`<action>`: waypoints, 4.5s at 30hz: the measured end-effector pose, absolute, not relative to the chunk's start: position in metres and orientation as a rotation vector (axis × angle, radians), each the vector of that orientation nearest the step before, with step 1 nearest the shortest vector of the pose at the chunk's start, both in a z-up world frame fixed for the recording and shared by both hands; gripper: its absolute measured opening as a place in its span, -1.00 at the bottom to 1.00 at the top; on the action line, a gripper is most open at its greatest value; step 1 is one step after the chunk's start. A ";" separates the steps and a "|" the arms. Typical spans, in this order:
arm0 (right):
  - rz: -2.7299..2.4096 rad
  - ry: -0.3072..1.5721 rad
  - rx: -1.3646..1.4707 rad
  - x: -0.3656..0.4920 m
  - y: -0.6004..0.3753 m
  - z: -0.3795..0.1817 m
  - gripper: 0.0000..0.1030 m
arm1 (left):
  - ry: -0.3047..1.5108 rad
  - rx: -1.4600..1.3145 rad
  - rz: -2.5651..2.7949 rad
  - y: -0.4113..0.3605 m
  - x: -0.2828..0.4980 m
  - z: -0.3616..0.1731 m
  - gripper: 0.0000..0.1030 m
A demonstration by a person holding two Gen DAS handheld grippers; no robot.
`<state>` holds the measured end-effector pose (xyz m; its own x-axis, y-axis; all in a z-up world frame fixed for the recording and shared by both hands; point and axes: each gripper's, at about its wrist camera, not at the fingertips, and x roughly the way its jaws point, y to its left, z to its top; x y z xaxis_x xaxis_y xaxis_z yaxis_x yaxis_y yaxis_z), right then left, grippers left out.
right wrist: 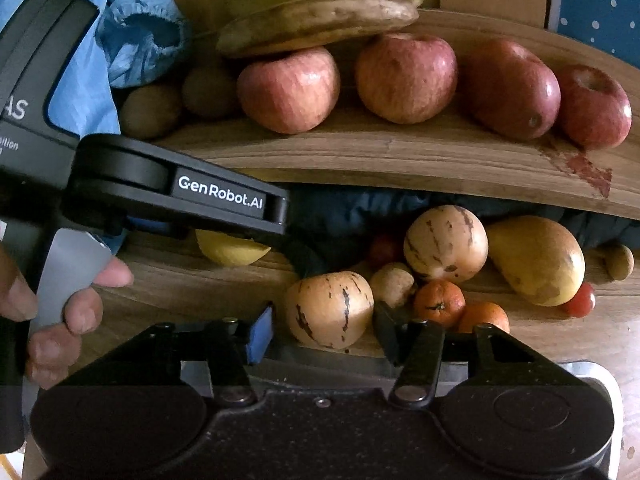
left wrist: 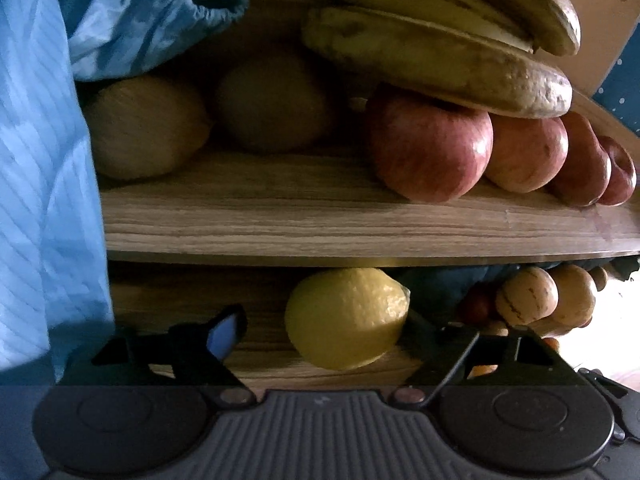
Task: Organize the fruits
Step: 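Close the left tool on the yellow lemon while the right tool grasps the striped pepino, then carry the lemon in the left tool while the right tool carries the pepino toward the tray, then open the left tool to drop the lemon on the tray while the right tool releases the pepino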
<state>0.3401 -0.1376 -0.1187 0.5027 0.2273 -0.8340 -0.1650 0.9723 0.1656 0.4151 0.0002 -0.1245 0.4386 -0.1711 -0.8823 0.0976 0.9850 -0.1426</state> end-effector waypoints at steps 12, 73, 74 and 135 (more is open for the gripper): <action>0.225 0.996 0.067 0.336 -0.138 -0.123 -0.04 | 1.091 -0.118 -0.218 0.003 0.408 -0.137 0.26; 0.549 1.019 -0.002 0.178 -0.126 -0.081 -0.04 | 1.069 0.055 -0.611 0.037 0.282 -0.106 0.26; 0.554 1.026 -0.006 0.177 -0.126 -0.081 -0.04 | 1.066 0.065 -0.615 0.036 0.279 -0.105 0.26; 0.571 1.086 -0.030 0.169 -0.157 -0.075 0.89 | 0.952 0.201 -0.793 0.041 0.226 -0.083 0.99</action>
